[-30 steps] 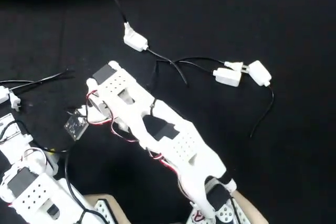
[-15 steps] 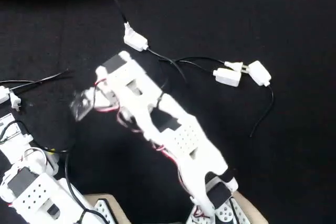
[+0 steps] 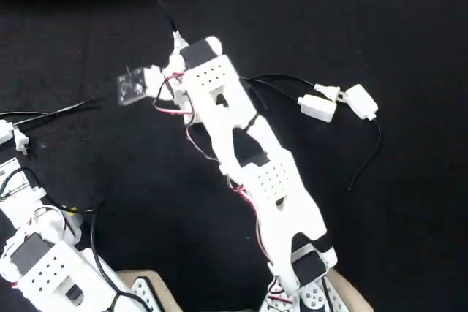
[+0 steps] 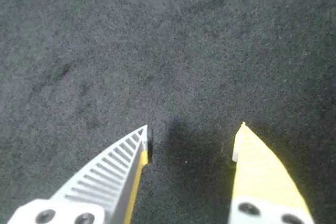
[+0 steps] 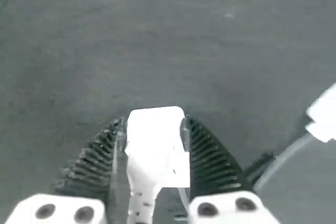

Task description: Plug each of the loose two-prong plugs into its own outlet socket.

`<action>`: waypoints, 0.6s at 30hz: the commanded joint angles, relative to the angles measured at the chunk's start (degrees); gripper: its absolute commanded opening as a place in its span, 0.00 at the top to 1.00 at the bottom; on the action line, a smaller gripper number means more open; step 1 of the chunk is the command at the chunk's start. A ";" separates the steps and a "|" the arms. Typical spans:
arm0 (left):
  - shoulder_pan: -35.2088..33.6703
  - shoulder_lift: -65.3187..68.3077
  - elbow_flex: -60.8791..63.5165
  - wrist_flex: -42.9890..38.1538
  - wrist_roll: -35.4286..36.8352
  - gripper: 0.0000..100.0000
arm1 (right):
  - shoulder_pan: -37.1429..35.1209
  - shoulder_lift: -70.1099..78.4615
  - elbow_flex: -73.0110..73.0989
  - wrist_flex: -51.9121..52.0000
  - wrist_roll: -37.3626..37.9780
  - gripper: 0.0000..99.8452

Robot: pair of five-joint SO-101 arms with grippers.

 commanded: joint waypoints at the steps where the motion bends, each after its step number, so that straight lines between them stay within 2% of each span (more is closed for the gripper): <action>1: -0.31 -0.44 -1.19 -0.44 -0.26 0.74 | 1.23 -1.19 -11.47 0.88 -4.31 0.99; 8: -0.31 -0.44 -1.10 -0.44 -0.26 0.74 | 2.81 -1.10 -21.93 -4.48 -11.69 0.99; 13: -0.31 -0.44 -1.10 -0.44 -0.35 0.74 | 5.80 -0.04 -21.93 -11.96 -12.22 0.99; 18: -0.31 -0.44 -1.27 0.62 -0.44 0.74 | 9.58 6.20 -22.46 -24.62 -12.13 0.99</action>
